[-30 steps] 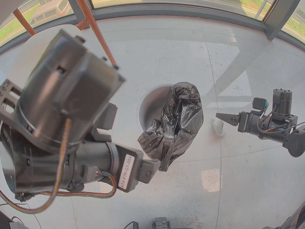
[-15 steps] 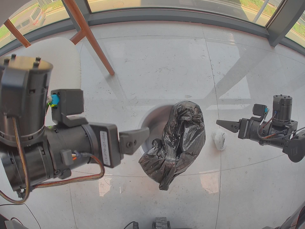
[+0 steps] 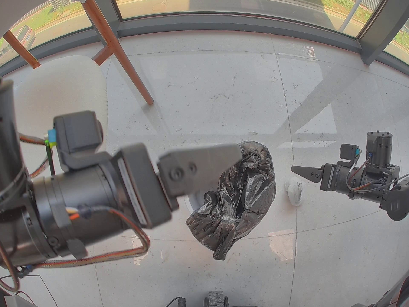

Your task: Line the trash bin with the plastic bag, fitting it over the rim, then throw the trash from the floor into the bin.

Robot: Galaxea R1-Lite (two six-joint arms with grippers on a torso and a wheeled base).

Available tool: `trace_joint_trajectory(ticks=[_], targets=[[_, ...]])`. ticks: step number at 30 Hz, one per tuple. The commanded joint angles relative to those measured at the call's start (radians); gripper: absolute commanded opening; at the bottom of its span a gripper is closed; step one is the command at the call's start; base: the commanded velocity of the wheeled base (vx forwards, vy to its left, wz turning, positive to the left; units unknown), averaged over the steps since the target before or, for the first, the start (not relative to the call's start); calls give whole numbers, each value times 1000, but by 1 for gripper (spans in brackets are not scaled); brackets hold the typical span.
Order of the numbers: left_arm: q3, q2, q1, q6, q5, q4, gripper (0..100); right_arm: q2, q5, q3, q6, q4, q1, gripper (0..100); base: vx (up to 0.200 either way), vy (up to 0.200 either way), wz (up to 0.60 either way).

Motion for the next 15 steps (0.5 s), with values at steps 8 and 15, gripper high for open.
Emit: trace_joint_trajectory(ticks=[8, 15], targets=[[-17, 158, 117, 183, -218, 16, 100, -4, -1, 26, -1, -2, 8, 100, 0, 0, 0], [-48, 424, 206, 646, -178, 36, 100, -23, -2, 23, -1, -15, 6, 100, 0, 0, 0]])
